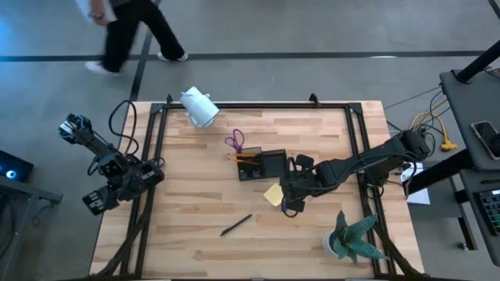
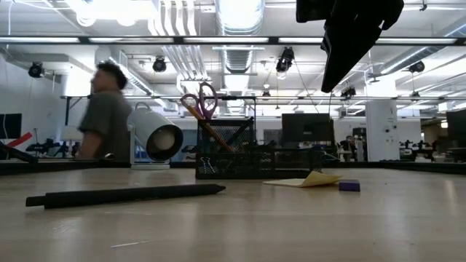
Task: Pick and place office supplies into organizer
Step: Put the black pen into the black desk organizer
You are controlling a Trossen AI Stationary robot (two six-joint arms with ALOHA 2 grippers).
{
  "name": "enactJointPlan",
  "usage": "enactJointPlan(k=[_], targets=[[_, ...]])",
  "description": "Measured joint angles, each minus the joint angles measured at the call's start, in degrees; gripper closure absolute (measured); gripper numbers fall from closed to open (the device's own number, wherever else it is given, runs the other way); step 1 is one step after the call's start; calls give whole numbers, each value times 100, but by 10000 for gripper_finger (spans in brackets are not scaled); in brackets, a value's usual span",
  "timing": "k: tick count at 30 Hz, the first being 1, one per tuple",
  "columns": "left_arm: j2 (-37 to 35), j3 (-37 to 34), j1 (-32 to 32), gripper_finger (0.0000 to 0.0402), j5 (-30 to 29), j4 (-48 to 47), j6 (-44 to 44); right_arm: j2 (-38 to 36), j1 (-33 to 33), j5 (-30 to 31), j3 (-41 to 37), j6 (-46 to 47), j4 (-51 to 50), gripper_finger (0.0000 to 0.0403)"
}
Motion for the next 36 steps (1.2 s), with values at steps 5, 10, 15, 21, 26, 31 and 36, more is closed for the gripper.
enactJointPlan(k=[5,10,15,21,26,31,36], targets=[[-4,0,0,274,41,9,0,0,0,0,0,-2,2,364],[-4,2,0,274,43,9,110,0,0,0,0,-2,0,364],[122,2,-7,274,-315,-28,1139,0,0,0,0,-2,0,364],[484,2,0,274,-3224,-864,1819,0,0,0,0,-2,-12,364],[369,98,2,278,-5725,-4379,-285,0,0,0,0,-2,-24,364],[835,194,-2,294,-5707,-7797,-3816,2,0,0,0,9,-27,364],[2029,275,-55,303,-4787,-7636,-4439,1,0,0,0,24,-42,364]])
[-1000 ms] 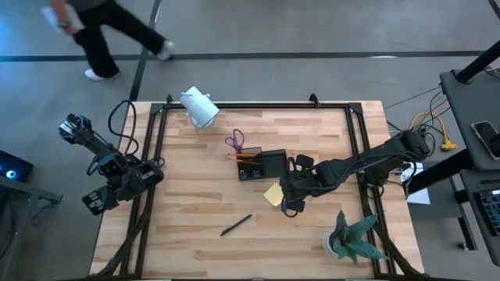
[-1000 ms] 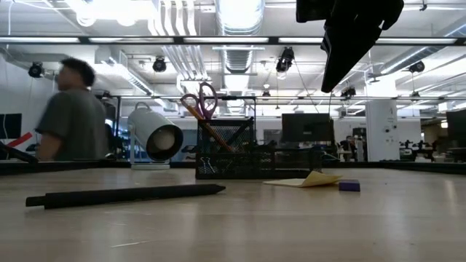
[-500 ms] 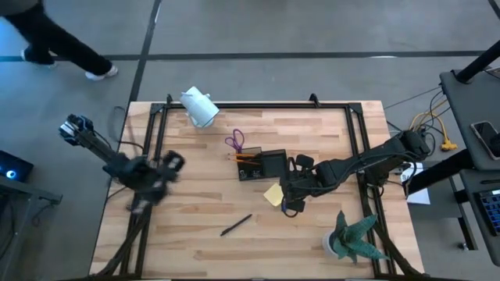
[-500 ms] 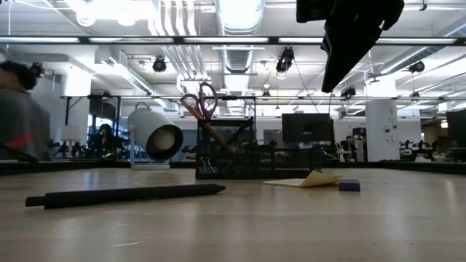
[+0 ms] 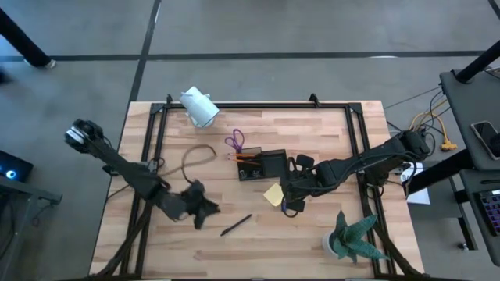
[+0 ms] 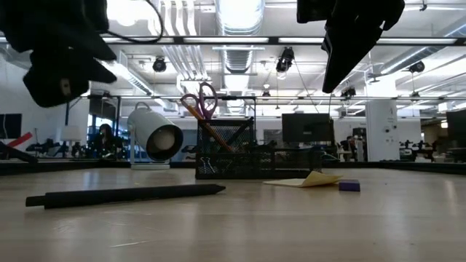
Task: Pick and place office supplies into organizer
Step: Put the black pen into the black desk organizer
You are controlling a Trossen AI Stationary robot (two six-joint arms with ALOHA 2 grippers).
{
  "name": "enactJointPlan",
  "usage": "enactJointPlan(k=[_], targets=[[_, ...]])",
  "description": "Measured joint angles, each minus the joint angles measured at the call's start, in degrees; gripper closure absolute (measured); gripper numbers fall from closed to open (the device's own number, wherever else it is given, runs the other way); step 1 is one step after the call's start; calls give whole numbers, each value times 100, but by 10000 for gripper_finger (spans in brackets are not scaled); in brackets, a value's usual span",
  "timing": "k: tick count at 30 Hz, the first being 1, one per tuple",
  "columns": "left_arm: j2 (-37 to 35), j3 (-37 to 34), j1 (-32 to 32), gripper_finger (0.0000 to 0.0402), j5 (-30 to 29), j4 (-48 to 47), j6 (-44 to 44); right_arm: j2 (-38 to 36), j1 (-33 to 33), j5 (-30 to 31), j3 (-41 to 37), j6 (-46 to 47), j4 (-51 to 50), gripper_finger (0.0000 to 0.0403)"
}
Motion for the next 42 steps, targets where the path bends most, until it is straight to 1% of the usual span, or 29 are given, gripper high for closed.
enactJointPlan(k=[4,7,11,16,20,26,29,32,34,37,38,40,42], targets=[[1039,511,3,315,328,193,580,1,0,-4,0,19,-1,364],[1743,926,57,321,440,96,721,1,0,-72,24,24,-2,364],[2503,1375,161,322,461,117,850,1,2,-116,67,26,-2,364],[3222,1838,167,322,816,112,1616,1,2,-128,94,26,-11,364],[3560,2038,168,322,855,-124,1668,1,2,-154,94,58,-44,364],[3754,2076,167,322,781,-267,1627,1,17,-153,94,282,-45,364],[3685,2075,168,322,785,-432,1598,1,55,-153,94,286,-44,364],[3452,2079,168,322,771,-663,1630,1,84,-153,92,285,-47,364],[3188,2165,166,322,547,-1075,1568,1,81,-151,92,286,-58,364],[2832,2202,170,322,-244,-2165,1152,1,79,-109,87,284,-58,364],[2750,2170,176,322,-404,-2410,1081,1,79,-108,87,284,-58,364],[2652,2090,232,322,-416,-2493,1045,1,79,-106,85,283,-58,364],[2617,1984,243,322,-193,-2342,1041,1,79,-102,76,282,-60,364]])
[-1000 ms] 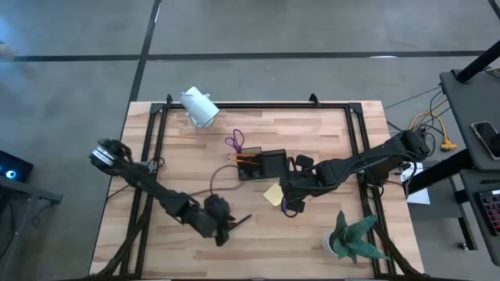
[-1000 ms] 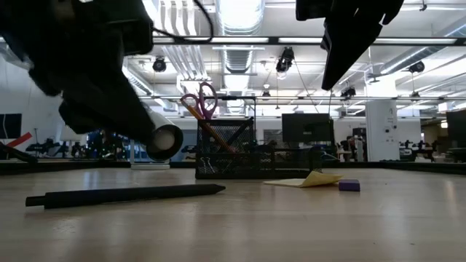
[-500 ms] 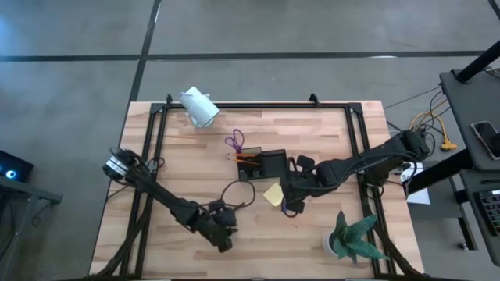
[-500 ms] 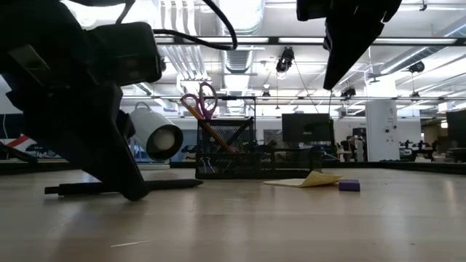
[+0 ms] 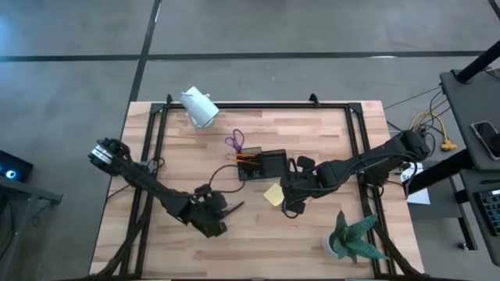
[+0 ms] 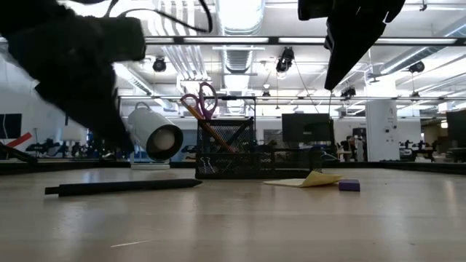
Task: Pick and place office supplies into organizer
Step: Put the black pen into the black desk organizer
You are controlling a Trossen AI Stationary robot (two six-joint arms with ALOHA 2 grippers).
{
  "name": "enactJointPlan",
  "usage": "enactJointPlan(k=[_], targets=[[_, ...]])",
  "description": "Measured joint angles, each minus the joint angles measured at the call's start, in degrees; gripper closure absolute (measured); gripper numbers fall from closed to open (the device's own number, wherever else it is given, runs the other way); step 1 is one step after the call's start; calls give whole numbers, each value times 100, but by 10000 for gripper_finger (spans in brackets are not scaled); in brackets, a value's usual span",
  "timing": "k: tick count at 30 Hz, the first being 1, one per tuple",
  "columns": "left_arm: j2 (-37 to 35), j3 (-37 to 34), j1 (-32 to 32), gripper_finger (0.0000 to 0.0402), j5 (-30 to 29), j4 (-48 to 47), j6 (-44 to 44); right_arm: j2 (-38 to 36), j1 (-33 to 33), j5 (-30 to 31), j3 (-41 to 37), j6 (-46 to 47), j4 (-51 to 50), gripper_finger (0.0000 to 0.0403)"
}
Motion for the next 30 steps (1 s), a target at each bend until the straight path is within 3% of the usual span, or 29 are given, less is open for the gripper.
enactJointPlan(k=[9,25,30], targets=[[532,-52,-161,322,465,-4,-229,0,0,148,-31,1,0,364],[514,-186,-302,323,942,-8,-156,0,0,195,-79,42,26,364],[516,-391,-302,345,1172,255,-144,0,0,218,-79,42,30,364]])
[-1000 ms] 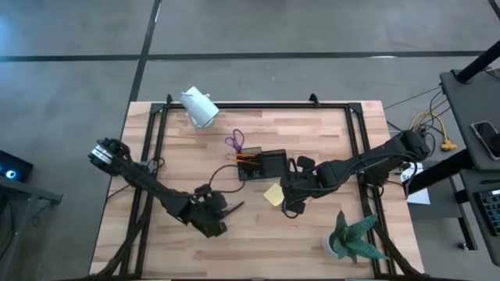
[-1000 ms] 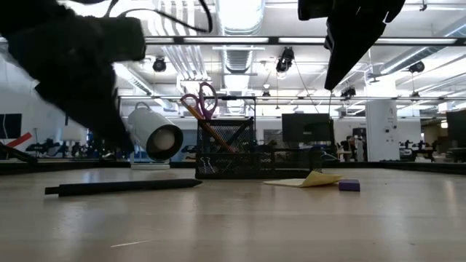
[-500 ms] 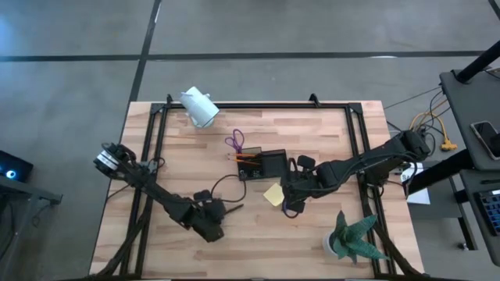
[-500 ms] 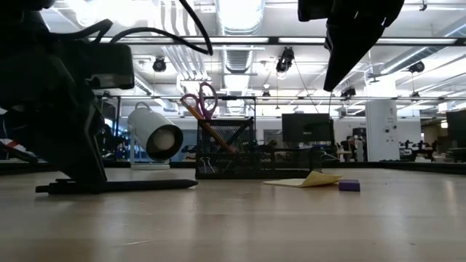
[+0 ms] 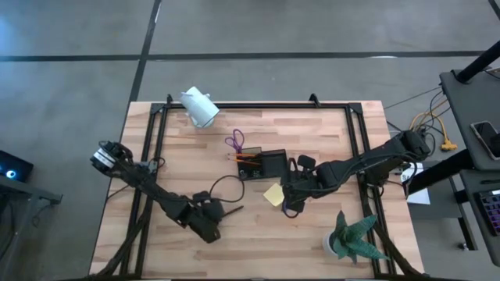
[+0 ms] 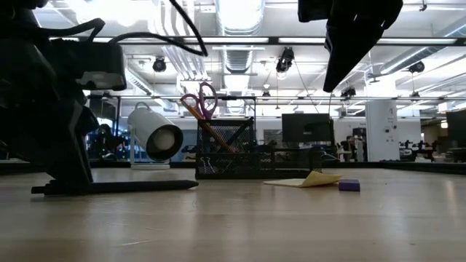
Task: Pick and place office supplies into organizer
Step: Put the black pen into the black desk organizer
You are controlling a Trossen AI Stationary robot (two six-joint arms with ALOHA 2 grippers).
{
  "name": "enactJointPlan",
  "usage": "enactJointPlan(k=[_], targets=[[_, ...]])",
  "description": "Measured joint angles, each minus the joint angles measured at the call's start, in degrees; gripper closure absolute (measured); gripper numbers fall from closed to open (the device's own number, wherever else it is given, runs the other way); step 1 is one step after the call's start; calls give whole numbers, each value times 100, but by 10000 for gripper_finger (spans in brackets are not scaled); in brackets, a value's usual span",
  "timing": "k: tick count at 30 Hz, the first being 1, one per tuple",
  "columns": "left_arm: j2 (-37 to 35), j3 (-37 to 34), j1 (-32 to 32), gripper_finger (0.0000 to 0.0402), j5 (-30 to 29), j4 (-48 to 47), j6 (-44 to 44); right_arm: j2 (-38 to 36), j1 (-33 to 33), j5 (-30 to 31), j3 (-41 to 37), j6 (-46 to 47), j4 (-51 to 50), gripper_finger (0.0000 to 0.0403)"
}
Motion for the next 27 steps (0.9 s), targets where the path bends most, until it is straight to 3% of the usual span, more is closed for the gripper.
enactJointPlan(k=[6,20,27], targets=[[5,-148,-7,390,230,192,37,0,-2,99,-3,0,7,364],[-23,123,79,393,338,87,624,0,-2,99,-35,0,18,364],[-303,485,202,395,-81,-668,1191,0,-2,99,-37,-2,18,364]])
